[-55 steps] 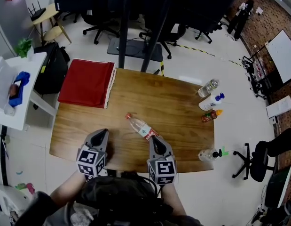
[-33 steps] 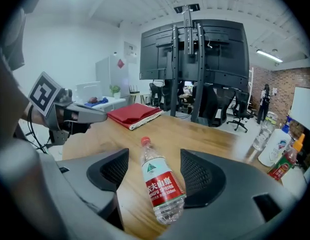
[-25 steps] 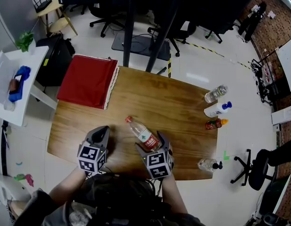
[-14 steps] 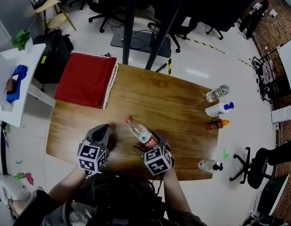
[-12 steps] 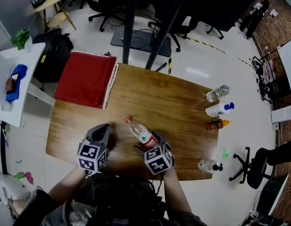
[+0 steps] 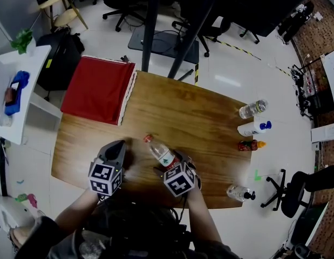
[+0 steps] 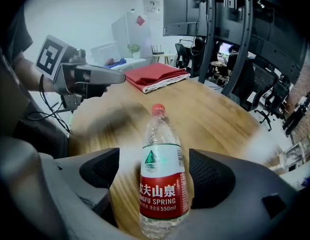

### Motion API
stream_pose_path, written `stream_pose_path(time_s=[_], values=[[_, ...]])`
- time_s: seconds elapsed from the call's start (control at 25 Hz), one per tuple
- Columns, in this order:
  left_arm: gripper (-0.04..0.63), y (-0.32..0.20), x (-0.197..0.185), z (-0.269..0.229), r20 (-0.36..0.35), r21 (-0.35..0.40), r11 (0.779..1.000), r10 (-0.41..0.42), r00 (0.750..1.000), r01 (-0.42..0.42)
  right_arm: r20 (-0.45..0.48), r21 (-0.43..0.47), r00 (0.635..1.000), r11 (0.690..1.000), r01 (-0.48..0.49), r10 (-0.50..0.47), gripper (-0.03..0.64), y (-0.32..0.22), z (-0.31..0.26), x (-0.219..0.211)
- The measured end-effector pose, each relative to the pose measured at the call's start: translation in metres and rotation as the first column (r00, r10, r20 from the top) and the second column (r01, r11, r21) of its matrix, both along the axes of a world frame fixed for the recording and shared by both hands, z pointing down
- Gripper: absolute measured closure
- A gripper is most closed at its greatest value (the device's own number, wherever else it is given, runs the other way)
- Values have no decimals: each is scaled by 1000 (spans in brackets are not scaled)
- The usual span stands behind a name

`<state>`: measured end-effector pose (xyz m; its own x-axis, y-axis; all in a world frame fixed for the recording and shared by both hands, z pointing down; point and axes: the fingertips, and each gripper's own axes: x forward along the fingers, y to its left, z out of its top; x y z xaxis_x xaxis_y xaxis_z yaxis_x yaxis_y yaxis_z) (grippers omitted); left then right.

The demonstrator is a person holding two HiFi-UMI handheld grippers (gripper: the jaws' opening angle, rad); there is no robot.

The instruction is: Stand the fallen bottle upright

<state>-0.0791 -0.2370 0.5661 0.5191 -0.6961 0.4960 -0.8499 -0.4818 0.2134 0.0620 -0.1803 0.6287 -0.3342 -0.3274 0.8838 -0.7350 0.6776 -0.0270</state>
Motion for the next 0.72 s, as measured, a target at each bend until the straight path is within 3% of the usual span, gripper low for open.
stream_pose_path(time_s=[0.72], values=[[563, -14, 1, 15, 7, -25, 999, -32, 999, 33, -56, -113, 995, 991, 75, -81, 179, -11, 36, 1]])
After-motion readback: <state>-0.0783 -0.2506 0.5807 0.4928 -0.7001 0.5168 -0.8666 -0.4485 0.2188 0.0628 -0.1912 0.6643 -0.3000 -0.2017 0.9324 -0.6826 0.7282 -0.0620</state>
